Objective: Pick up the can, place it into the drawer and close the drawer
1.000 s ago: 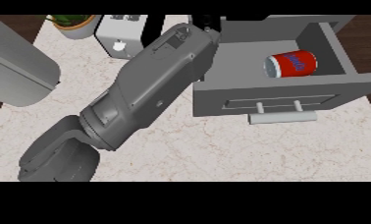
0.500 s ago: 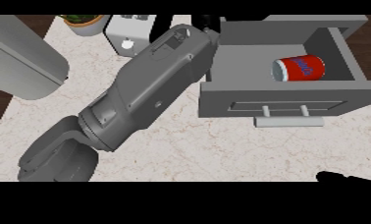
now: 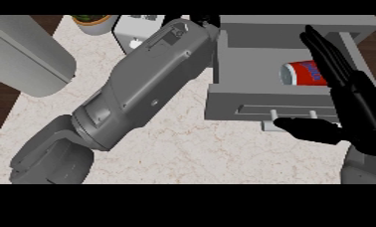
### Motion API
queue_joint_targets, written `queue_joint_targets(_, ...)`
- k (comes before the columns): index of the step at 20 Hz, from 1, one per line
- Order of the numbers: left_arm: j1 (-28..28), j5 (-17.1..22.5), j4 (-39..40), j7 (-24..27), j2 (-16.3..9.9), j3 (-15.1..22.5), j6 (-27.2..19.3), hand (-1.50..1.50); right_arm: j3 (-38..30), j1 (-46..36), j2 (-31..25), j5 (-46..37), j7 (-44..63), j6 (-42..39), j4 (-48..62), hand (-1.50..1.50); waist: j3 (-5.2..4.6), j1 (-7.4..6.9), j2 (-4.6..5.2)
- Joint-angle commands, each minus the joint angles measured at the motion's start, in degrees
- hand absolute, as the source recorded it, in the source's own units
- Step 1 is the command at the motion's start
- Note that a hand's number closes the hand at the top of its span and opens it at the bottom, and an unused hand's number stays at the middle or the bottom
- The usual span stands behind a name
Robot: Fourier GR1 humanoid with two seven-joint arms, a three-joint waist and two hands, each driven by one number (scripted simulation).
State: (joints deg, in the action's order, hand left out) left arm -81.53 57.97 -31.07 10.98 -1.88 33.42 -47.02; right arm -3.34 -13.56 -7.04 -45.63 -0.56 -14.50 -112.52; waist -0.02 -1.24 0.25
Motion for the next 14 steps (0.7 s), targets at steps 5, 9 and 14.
queue_joint_targets(5, 3.70, -3.06, -4.11, -2.16, -5.06, 0.81, 0.98, -1.50, 6.84, -11.64, -1.04, -13.72, -2.61, 7.33, 20.88, -1.50, 0.00, -1.01, -0.11)
queue_joint_targets(9, 2.67, -3.59, -5.85, -5.82, -7.27, 0.23, 0.09, -1.50, 8.31, -15.11, -0.96, -20.15, -2.96, 13.01, 31.26, -1.50, 0.04, -0.84, -0.05)
queue_joint_targets(14, 7.44, -5.83, -14.12, -8.56, -11.62, 1.33, -1.87, -1.50, 6.18, -18.61, 0.01, -22.14, -4.48, 20.20, 44.09, -1.50, 0.05, -1.08, -0.32)
